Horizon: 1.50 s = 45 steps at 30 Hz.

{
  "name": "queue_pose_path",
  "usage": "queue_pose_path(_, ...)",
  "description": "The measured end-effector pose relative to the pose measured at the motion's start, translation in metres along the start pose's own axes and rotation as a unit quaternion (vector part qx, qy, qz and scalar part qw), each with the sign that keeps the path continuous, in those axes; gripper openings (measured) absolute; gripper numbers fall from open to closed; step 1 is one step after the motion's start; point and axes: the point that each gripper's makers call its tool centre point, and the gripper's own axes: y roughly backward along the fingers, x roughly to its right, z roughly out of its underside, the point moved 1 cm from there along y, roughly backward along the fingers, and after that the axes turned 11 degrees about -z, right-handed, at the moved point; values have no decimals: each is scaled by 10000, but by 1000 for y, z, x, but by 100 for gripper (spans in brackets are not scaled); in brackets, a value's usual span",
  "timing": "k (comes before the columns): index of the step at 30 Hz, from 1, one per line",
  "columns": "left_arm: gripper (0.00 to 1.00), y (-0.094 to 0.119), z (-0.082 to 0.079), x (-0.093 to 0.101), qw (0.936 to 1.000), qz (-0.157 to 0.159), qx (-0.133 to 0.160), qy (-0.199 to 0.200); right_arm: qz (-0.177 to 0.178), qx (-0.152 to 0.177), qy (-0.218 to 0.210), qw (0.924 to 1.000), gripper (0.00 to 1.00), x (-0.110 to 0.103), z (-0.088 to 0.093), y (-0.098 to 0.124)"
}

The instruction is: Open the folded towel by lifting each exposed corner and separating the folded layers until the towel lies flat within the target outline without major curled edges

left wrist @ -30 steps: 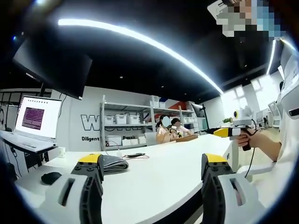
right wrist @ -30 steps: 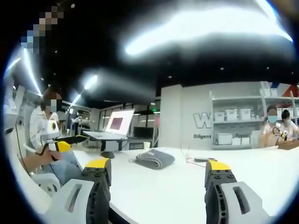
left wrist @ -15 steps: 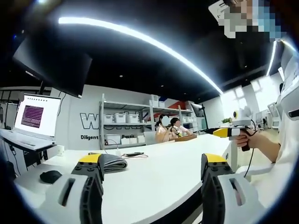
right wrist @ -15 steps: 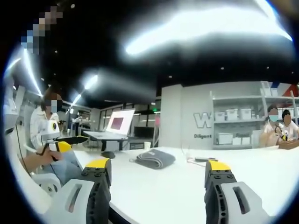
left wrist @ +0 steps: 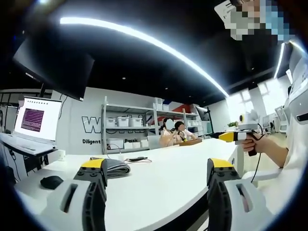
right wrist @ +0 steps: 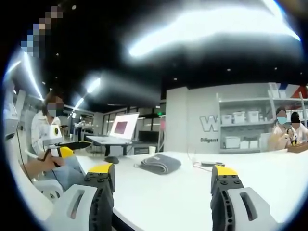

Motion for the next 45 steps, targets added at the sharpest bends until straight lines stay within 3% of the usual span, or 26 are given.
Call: queue_pose_path(45, 84, -1, 8, 3, 9998, 54, -170, -36, -18, -27, -41, 10000, 80, 1, 4, -1)
